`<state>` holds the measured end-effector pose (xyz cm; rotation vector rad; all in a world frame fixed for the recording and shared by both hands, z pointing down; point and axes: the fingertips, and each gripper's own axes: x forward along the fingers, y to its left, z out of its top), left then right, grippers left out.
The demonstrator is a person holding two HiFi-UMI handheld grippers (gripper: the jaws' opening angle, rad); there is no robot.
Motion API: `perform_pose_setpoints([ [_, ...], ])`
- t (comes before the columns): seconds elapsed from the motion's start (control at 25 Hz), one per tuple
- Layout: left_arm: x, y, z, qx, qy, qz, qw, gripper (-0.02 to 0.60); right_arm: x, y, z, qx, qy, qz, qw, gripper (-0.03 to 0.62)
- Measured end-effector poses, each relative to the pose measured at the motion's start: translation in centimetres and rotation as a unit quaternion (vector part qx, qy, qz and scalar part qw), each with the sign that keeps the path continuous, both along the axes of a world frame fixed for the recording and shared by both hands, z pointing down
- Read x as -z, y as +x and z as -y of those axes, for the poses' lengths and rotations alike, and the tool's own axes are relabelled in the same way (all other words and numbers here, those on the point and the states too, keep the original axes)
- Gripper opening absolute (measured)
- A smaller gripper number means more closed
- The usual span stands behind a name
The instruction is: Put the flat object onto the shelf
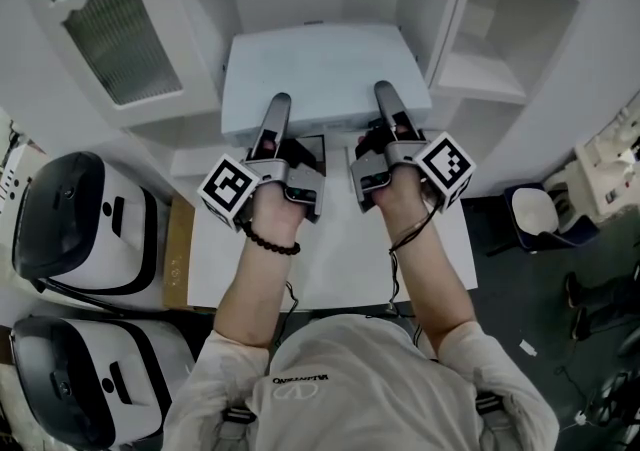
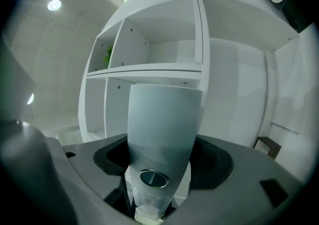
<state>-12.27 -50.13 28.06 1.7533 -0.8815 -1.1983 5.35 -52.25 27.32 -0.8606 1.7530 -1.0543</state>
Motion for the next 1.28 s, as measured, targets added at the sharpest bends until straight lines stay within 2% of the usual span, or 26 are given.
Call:
perform_pose_setpoints([
  [0.52, -0.7, -0.3, 2.5, 0.018, -0.013, 0.022, 0.9995, 0.311, -1.2, 0.1, 2.3, 0.005, -0.03, 0.01, 0.999, 0.333],
  [0.72, -0.4, -0.3, 4.0, 0.02, -0.007, 0.022, 0.9995, 0.319, -0.9, 0.1, 3.8, 0.011, -0.027, 0.002, 1.0, 0.333],
  [0.96, -0.2, -0.6, 5.2, 0.032, 0.022, 0.017, 0.9991, 0.338, -0.9, -0.2, 4.7, 0.025, -0.023, -0.009, 0.999, 0.339],
  [1.28, -0.1, -0.7, 5.3, 0.035, 0.018, 0.015, 0.9991, 0.361, -0.7, -0.4, 5.2, 0.037, -0.026, 0.0, 0.999, 0.347],
])
